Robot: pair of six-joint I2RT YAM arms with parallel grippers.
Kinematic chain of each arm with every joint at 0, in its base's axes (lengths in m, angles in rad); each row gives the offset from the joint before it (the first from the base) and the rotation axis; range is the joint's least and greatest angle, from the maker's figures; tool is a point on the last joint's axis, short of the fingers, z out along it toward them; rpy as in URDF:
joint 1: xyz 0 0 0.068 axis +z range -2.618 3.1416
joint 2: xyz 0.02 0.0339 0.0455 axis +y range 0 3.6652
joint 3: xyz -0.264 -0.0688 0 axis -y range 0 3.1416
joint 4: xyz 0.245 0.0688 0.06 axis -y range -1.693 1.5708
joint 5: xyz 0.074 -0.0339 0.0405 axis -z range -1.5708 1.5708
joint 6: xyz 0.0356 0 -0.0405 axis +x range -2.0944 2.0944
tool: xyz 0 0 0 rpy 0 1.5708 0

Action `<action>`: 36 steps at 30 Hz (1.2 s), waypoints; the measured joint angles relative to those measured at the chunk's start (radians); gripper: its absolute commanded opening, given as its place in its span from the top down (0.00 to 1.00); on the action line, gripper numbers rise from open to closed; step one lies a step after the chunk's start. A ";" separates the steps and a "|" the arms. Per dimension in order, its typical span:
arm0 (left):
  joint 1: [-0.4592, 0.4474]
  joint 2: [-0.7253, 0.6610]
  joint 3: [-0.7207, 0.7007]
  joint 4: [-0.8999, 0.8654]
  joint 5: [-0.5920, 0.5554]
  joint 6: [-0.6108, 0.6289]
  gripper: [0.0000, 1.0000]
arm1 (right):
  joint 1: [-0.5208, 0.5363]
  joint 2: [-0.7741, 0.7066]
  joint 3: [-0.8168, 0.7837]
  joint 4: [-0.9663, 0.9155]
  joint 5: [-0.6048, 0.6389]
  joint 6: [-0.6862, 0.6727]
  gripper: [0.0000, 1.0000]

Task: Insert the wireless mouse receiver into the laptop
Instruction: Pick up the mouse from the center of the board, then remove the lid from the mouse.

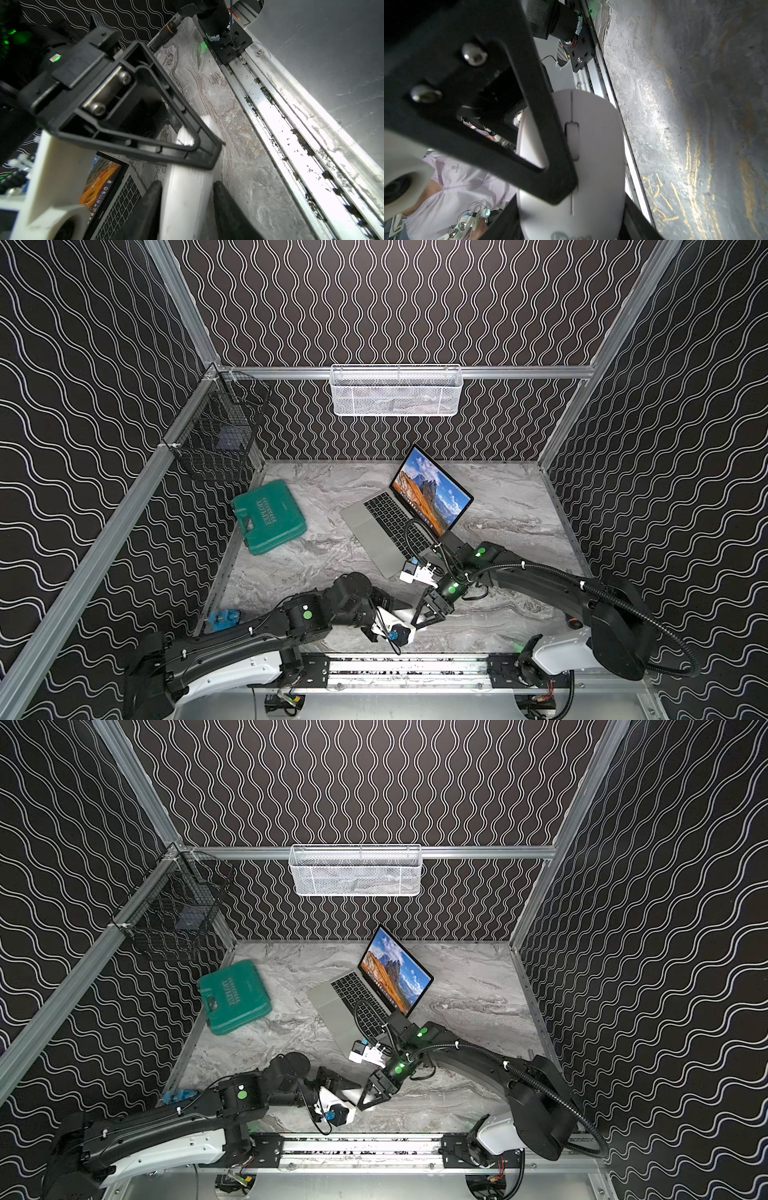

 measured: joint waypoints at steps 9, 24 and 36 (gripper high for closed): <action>0.000 -0.018 0.013 -0.048 -0.004 0.002 1.00 | -0.003 -0.002 0.013 -0.021 0.023 0.015 0.11; 0.457 0.476 0.239 -0.072 0.573 -0.757 1.00 | -0.120 -0.440 -0.444 0.676 0.416 0.320 0.01; 0.521 0.545 0.252 -0.132 0.649 -0.843 1.00 | -0.119 -0.260 -0.412 0.809 0.344 0.309 0.26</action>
